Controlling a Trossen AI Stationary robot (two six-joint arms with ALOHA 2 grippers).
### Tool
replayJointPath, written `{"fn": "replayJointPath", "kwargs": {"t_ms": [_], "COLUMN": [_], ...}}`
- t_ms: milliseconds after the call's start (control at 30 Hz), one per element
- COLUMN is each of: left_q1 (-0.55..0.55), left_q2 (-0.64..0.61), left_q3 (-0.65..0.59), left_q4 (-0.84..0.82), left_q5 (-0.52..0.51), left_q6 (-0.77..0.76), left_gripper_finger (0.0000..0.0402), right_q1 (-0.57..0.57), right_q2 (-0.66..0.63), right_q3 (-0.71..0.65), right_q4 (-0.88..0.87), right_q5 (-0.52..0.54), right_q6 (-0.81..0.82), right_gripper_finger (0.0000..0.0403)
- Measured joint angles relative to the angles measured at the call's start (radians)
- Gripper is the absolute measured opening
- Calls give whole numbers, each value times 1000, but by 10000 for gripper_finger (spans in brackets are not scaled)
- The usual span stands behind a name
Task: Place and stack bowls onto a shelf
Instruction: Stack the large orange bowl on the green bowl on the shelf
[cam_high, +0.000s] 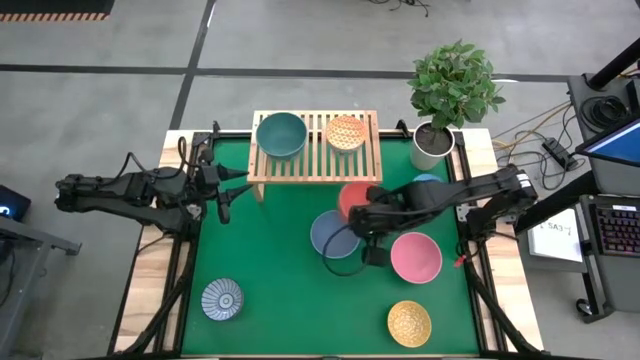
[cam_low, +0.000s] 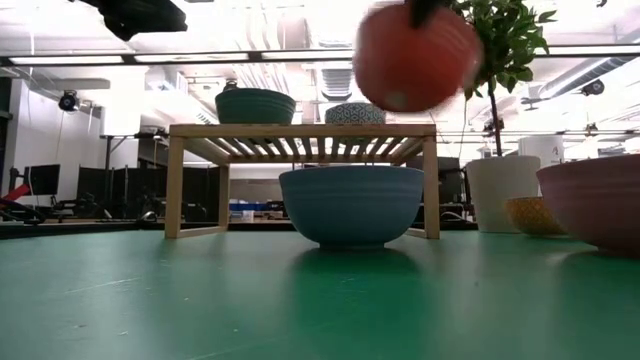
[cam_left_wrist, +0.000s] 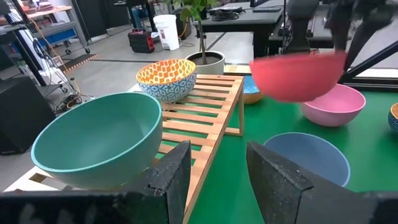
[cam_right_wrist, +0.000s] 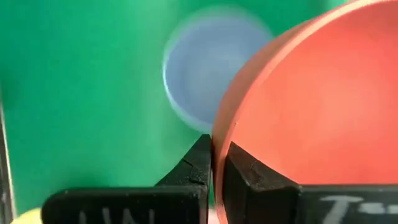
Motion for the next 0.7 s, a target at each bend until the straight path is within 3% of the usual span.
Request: {"fn": "replayJointPath", "kwargs": {"t_ms": [167, 400, 600, 700], "left_q1": [0, 0, 0, 0], "left_q2": [2, 1, -1, -1], "left_q3": [0, 0, 0, 0], "left_q4": [4, 7, 7, 6], "left_q5": [0, 0, -3, -58], "left_q6": [11, 28, 52, 53], "left_gripper_finger": [139, 139, 139, 139], "right_q1": [5, -45, -159, -231], "right_q2": [-1, 2, 25, 53], "right_q3": [74, 71, 56, 56], "right_q4": [178, 529, 704, 766], "right_q5": [52, 58, 57, 57], "right_q6": [-229, -642, -800, -823], "right_gripper_finger": [11, 11, 11, 11]}}
